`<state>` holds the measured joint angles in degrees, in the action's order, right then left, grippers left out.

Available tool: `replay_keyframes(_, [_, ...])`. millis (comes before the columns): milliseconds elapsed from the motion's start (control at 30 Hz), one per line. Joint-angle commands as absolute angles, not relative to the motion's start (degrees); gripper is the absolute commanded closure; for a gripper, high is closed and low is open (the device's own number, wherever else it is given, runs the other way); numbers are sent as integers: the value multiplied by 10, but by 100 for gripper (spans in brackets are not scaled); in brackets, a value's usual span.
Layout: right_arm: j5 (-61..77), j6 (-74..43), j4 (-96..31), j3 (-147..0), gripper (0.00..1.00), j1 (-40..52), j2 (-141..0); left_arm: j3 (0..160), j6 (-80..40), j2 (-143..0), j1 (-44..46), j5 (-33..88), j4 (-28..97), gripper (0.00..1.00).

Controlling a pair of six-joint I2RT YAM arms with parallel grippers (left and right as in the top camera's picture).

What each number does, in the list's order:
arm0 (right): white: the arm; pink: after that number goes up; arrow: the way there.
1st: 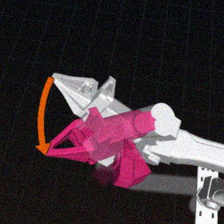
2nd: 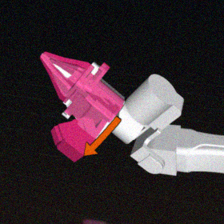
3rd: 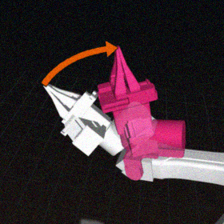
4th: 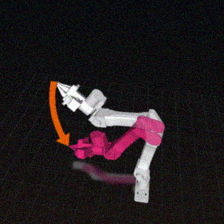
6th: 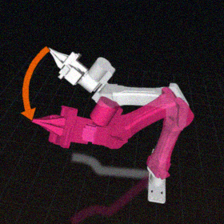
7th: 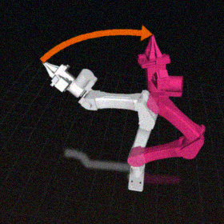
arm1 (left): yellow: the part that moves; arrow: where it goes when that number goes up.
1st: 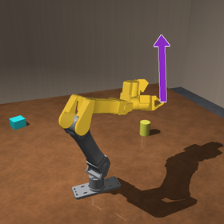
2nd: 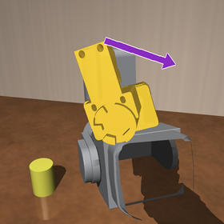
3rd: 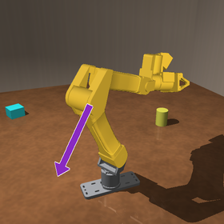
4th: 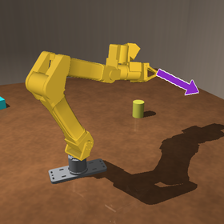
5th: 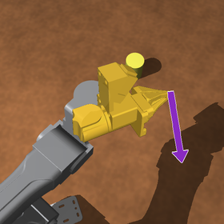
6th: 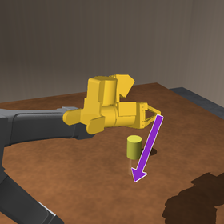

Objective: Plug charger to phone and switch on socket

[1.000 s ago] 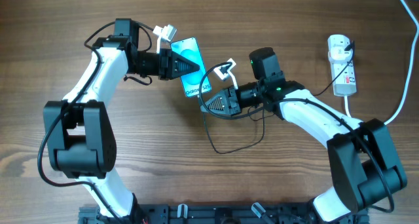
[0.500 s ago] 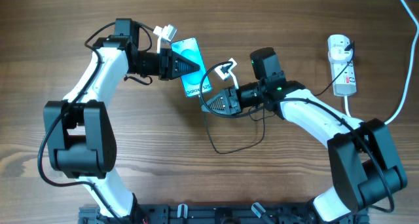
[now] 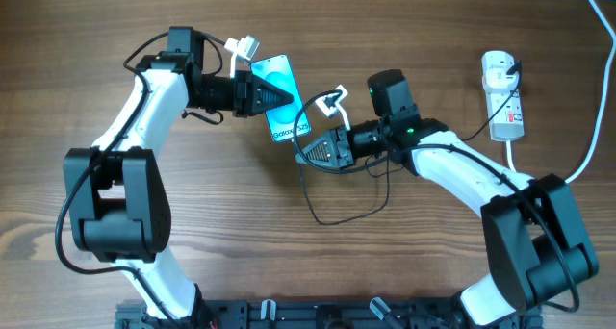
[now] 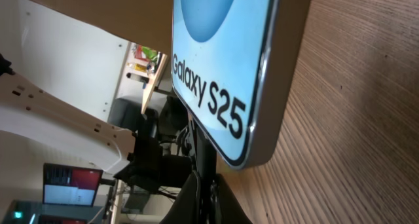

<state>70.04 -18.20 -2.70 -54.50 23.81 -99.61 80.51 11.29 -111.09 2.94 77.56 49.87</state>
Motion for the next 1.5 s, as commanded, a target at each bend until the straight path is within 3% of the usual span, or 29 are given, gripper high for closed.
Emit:
replay_keyframes(0, [689, -186, -10, -547, 96, 235, -988, 806, 118, -1096, 31, 783, 501, 95])
replay_keyframes(600, [690, -257, 38, -547, 96, 191, -988, 806, 120, -1096, 32, 784, 503, 96])
replay_keyframes(1467, [689, -259, 67, -547, 96, 208, -988, 806, 115, -1096, 48, 790, 491, 96])
